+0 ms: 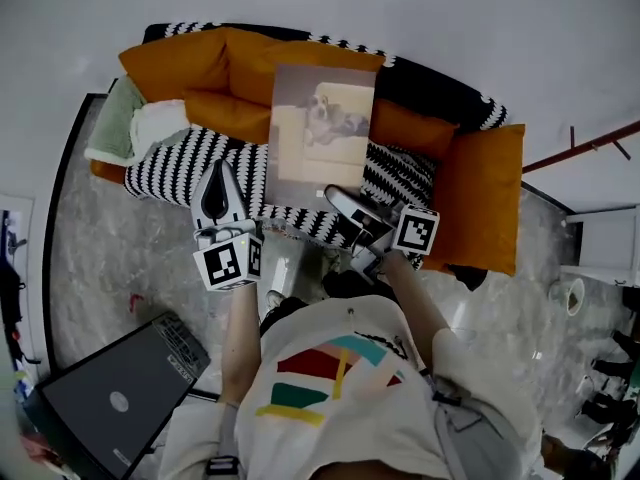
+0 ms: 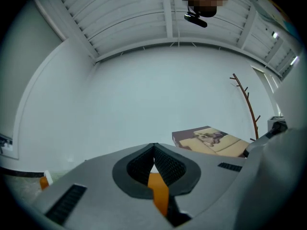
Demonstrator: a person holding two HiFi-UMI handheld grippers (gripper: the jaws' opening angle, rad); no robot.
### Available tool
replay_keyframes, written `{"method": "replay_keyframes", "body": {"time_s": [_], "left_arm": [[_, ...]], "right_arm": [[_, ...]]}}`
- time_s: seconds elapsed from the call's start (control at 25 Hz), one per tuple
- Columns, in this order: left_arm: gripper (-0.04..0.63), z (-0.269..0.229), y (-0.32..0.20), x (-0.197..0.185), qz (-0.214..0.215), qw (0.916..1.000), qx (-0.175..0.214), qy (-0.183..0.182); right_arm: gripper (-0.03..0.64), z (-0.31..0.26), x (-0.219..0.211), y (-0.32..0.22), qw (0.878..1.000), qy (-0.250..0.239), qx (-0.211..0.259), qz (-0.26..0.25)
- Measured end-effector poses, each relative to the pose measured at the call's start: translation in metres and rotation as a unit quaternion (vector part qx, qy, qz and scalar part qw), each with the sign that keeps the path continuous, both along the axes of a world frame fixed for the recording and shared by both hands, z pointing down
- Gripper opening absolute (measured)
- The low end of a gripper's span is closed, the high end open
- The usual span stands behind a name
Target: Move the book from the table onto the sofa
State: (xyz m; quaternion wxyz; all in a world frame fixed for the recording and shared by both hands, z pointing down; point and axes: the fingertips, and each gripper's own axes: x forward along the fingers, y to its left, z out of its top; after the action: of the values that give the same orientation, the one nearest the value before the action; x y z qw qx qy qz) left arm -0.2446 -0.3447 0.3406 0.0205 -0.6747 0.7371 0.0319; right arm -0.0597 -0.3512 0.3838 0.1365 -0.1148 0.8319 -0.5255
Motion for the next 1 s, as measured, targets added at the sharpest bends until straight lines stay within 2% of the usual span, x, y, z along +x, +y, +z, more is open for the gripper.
{"method": "replay_keyframes", "body": {"time_s": [0.12, 0.44, 0.64, 1.0], "left_arm": [[0.006, 0.006, -0.044, 0.027, 0.004, 0.9999, -0.008, -0.006], [0.006, 0.046, -0.077, 0.059, 0.036, 0.9985, -0.04, -0.01], [0.006, 0.116, -0.118, 0.058, 0.058, 0.9956, -0.074, -0.001], [0.006, 0.247, -0.119, 0.048, 0.071, 0.9879, -0.136, 0.022]], "right_arm": [[0.152, 0.017, 0.019, -0.041, 1.0, -0.002, -0.019, -0.003], [0.152, 0.066, 0.021, -0.076, 0.999, 0.001, -0.051, 0.004], [0.152, 0.134, 0.01, -0.113, 0.998, 0.023, -0.059, 0.017], [0.152, 0.286, -0.005, -0.128, 0.988, 0.023, -0.149, 0.045]]}}
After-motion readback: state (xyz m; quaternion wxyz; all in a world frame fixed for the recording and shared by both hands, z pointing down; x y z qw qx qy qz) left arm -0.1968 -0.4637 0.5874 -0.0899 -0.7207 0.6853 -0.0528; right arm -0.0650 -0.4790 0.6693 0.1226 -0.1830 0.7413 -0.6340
